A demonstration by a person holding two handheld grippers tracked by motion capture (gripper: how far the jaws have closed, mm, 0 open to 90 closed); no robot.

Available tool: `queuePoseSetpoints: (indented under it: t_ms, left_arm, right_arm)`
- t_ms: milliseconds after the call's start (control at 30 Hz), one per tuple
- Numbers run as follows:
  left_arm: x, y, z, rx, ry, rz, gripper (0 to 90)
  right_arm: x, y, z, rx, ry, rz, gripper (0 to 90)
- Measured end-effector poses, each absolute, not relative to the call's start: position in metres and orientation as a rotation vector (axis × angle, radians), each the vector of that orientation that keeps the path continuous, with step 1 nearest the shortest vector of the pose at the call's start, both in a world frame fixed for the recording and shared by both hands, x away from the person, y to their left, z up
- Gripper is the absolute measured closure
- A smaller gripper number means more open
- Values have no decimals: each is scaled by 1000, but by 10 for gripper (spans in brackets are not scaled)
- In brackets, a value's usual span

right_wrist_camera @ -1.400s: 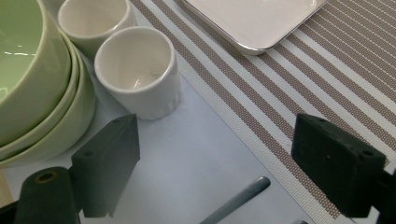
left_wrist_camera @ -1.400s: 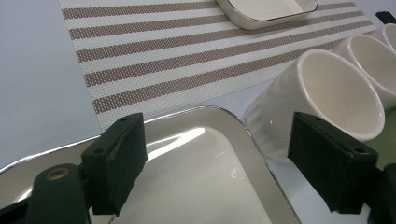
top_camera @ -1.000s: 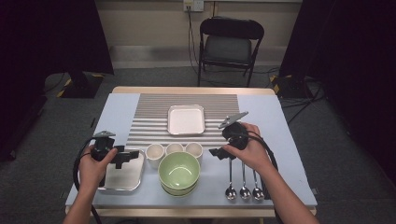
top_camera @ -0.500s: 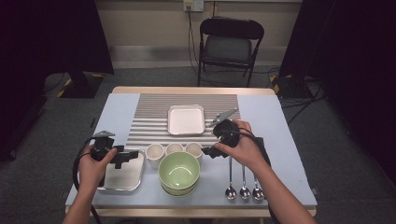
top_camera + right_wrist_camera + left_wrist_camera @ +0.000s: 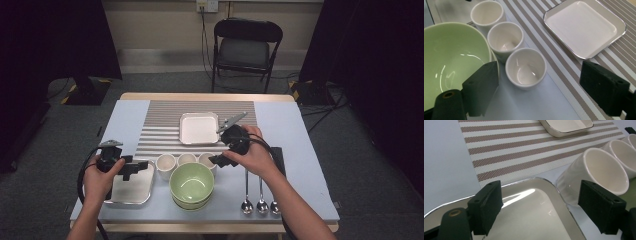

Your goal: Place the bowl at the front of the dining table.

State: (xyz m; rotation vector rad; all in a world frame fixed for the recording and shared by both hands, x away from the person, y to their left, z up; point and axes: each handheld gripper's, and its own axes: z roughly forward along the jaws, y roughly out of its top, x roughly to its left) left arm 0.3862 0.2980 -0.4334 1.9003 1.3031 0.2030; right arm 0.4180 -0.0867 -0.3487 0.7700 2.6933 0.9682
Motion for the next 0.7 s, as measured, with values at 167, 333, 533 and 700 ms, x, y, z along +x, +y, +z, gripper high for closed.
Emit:
queuePoseSetpoints:
  t_ms: [167,333,533,700]
  left_arm:
    - [386,297,-433,1903,1296,197,190]
    - [386,297,-433,1903,1297,198,191]
    - [386,297,-433,1905,1294,198,191]
    - [386,297,-432,1908,1288,202,191]
  right_arm:
    - [418,-78,-348,757,2706,972,147]
    - [416,-68,-347,734,2726,965,147]
    - [415,-56,-346,719,2743,973,147]
    - [414,-48,-350,705,2761,963,147]
